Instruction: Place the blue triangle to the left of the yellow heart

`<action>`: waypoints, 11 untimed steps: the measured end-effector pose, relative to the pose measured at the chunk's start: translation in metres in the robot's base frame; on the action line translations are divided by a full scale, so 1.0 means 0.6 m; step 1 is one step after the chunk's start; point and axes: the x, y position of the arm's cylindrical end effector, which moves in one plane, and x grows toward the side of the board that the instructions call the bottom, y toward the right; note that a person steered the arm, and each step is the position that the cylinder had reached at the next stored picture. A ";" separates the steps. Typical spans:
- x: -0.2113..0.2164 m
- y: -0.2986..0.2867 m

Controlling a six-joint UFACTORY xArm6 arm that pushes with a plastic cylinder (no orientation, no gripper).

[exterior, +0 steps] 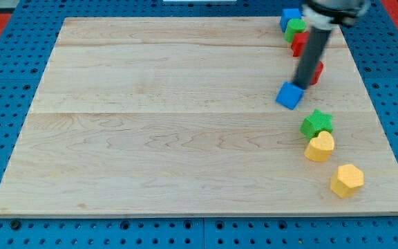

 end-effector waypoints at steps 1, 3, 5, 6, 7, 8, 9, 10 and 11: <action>0.075 -0.105; 0.036 -0.200; 0.052 -0.098; 0.059 -0.051; 0.047 -0.038; 0.084 -0.029; 0.150 -0.030; 0.148 -0.031; 0.157 -0.074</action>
